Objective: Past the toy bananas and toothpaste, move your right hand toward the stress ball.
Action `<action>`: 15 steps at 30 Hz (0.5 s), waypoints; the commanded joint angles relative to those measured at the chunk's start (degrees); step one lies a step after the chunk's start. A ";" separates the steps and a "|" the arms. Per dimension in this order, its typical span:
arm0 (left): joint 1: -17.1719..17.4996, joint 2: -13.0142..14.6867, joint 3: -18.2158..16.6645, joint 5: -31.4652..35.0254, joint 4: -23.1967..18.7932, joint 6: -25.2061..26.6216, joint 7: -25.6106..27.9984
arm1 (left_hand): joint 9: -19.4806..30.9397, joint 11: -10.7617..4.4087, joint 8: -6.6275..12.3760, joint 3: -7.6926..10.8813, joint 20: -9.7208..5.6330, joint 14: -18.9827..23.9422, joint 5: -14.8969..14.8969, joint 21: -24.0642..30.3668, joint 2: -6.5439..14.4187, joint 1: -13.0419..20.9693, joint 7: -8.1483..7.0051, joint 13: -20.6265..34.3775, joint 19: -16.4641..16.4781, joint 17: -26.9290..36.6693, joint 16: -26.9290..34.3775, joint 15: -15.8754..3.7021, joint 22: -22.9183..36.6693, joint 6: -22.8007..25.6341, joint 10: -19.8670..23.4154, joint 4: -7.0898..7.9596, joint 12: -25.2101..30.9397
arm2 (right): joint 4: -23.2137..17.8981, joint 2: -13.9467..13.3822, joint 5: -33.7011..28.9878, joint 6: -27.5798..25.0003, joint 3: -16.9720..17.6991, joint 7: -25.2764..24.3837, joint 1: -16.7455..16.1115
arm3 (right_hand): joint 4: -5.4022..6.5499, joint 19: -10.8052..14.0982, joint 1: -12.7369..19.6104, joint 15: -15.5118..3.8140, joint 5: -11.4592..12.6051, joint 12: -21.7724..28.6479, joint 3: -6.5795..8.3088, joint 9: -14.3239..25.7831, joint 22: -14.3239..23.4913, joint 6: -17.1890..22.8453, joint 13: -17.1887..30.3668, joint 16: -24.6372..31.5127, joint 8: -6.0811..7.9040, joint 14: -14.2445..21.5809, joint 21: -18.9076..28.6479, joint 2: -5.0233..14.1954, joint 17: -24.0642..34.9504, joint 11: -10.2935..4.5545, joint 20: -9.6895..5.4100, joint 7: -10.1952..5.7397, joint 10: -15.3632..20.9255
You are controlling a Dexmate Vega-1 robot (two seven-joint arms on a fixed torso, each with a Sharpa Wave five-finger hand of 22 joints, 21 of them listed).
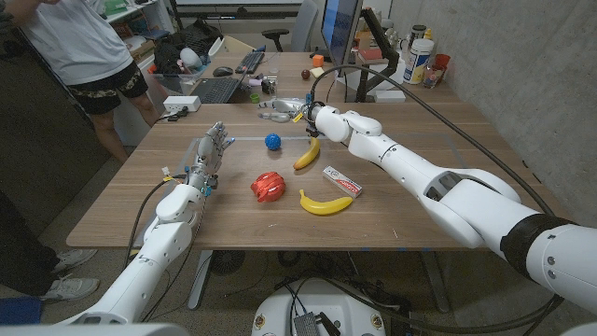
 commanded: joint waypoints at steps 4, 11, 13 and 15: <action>-0.27 0.13 -0.08 -0.43 0.45 -0.28 -0.80 | 0.17 0.04 0.27 0.19 -2.87 -1.74 -0.04 -0.08 5.35 -0.41 0.09 0.28 -1.21 0.12 0.07 -0.68 0.33 0.15 -0.54 0.00 0.17 | 2.71 1.08 -0.57 0.18 -1.68 -1.09 1.28 | 0.14 -0.06 -0.24 -1.36 0.48 -0.35 0.13 0.18 0.16 -0.57 0.17 0.35 -0.01 -0.26 -0.13 1.95 0.11 -0.14 -4.59 0.05 -0.23; -0.34 0.14 -0.10 -0.54 0.61 -0.49 -1.13 | 0.17 -0.07 0.28 0.18 -2.84 -1.72 -0.04 -0.16 5.36 -0.41 0.07 0.28 -1.22 0.12 0.07 -0.74 0.34 0.18 -0.53 0.00 0.17 | 3.86 1.51 -0.93 0.18 -2.48 -1.33 1.83 | 0.09 0.00 0.04 -1.48 0.53 -0.40 0.20 0.19 0.16 -1.28 0.17 0.33 -0.18 -0.25 -0.28 2.05 0.05 -0.39 -4.64 -0.12 -0.38; -0.34 0.13 -0.12 -0.64 0.62 -0.50 -1.23 | 0.17 -0.05 0.29 0.18 -2.94 -1.73 -0.04 -0.19 5.36 -0.42 0.07 0.28 -1.23 0.12 0.07 -0.78 0.34 0.20 -0.51 0.00 0.18 | 4.05 1.61 -0.99 0.11 -2.64 -1.38 1.92 | 0.09 -0.01 0.08 -1.49 0.54 -0.40 0.20 0.19 0.16 -1.38 0.17 0.32 -0.20 -0.26 -0.31 2.05 0.05 -0.36 -4.65 -0.12 -0.40; -0.36 0.14 -0.13 -0.69 0.68 -0.53 -1.35 | 0.17 0.03 0.27 0.18 -2.83 -1.74 -0.04 -0.23 5.36 -0.42 0.15 0.28 -1.26 0.12 0.06 -0.72 0.34 0.15 -0.49 0.00 0.19 | 4.25 1.69 -1.08 0.07 -2.81 -1.42 2.06 | 0.09 0.02 0.12 -1.46 0.54 -0.41 0.20 0.19 0.16 -1.43 0.17 0.32 -0.20 -0.26 -0.33 2.05 0.04 -0.36 -4.61 -0.11 -0.43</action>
